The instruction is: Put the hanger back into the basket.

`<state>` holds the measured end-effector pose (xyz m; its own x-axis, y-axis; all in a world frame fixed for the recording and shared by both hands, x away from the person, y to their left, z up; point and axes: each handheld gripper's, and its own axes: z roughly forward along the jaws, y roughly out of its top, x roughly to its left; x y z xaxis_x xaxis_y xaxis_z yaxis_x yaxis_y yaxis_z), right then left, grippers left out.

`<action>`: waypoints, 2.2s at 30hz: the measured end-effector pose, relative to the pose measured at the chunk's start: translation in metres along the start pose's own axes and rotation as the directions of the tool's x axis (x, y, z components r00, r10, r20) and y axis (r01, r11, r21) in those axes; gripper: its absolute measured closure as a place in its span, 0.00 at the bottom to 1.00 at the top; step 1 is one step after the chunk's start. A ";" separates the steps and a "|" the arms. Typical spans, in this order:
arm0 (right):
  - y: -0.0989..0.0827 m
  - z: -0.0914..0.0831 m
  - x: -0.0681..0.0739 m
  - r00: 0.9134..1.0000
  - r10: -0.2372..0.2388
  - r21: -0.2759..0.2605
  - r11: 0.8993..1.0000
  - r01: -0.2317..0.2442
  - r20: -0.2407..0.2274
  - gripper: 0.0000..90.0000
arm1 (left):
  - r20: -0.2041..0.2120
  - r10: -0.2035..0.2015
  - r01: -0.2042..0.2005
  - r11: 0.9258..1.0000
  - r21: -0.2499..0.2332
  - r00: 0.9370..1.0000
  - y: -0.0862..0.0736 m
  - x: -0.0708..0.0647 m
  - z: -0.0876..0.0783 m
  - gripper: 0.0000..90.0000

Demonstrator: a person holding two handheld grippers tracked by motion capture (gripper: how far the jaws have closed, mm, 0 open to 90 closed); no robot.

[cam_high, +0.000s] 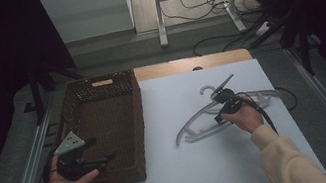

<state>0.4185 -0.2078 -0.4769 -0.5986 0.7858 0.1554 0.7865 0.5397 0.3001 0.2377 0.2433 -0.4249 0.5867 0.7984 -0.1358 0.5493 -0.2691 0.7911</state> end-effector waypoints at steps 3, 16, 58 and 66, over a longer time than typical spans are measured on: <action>-0.012 -0.001 0.008 0.999 -0.010 -0.004 1.000 0.010 -0.037 0.99 | 0.001 0.001 -0.001 1.000 0.005 1.000 0.000 -0.001 0.001 0.17; -0.049 -0.007 0.034 0.993 -0.067 0.018 0.997 0.069 -0.094 0.99 | 0.004 0.002 -0.002 1.000 0.009 1.000 0.000 -0.001 0.003 0.17; -0.076 0.004 0.095 0.959 -0.188 0.074 0.975 0.208 -0.213 0.98 | 0.009 0.008 -0.008 1.000 0.018 1.000 0.000 -0.005 0.005 0.17; -0.074 -0.020 0.074 0.978 -0.144 -0.060 0.989 0.136 -0.150 0.99 | 0.019 0.011 -0.012 1.000 0.021 1.000 0.001 -0.008 0.007 0.17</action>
<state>0.3125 -0.1957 -0.4685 -0.7216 0.6456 0.2502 0.6870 0.6226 0.3748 0.2380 0.2330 -0.4268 0.6041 0.7849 -0.1380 0.5547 -0.2899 0.7799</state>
